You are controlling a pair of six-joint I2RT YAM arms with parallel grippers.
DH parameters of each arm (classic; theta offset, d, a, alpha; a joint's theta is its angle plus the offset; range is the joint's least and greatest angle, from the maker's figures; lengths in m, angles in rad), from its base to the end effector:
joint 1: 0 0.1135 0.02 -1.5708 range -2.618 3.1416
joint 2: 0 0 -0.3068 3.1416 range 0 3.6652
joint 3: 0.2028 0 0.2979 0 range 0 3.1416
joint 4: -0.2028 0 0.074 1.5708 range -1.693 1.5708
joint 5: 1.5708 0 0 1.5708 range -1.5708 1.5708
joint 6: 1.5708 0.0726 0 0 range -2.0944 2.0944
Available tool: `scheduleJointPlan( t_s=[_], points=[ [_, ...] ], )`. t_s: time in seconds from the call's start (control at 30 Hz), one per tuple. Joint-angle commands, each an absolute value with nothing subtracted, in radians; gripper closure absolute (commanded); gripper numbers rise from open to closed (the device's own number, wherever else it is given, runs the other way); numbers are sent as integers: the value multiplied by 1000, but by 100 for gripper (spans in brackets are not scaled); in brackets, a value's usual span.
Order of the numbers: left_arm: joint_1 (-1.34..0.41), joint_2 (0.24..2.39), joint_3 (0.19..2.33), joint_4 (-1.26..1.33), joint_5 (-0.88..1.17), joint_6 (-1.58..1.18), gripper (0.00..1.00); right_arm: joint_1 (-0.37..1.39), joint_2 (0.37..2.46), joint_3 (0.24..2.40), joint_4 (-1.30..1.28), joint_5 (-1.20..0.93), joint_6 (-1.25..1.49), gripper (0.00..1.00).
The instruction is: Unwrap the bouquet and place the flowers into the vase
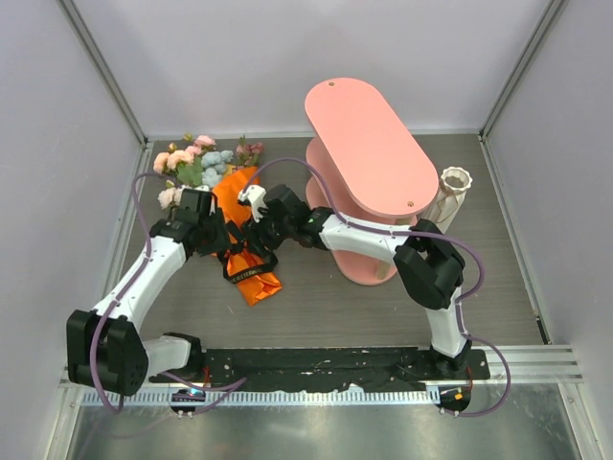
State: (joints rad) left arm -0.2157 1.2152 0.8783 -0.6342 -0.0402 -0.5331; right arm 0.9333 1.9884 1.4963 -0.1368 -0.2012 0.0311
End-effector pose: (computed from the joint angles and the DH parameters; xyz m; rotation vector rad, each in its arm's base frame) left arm 0.2850 -0.0595 0.2403 -0.4200 2.5240 -0.2414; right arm 0.3141 0.4485 0.2236 -1.1030 2.0073 0.7446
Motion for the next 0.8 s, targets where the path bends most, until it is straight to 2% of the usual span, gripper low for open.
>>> scheduleJointPlan(
  t_s=[0.0, 0.2, 0.5, 0.6, 0.77],
  points=[
    [-228, 1259, 951, -681, -57, -326, 55, 933, 2013, 1542, -72, -268, -28, 38],
    [-261, 1322, 972, -646, -35, -233, 53, 933, 2051, 1572, -60, -269, -61, 43],
    [-267, 1424, 1020, -635, -103, -181, 60, 936, 2059, 1559, -9, -212, -89, 54],
    [-281, 1427, 1028, -637, -101, -147, 59, 939, 2059, 1537, 29, -209, -100, 54],
    [-291, 1492, 1084, -690, -100, -101, 54, 939, 2068, 1528, 60, -250, -107, 61]
  ],
)
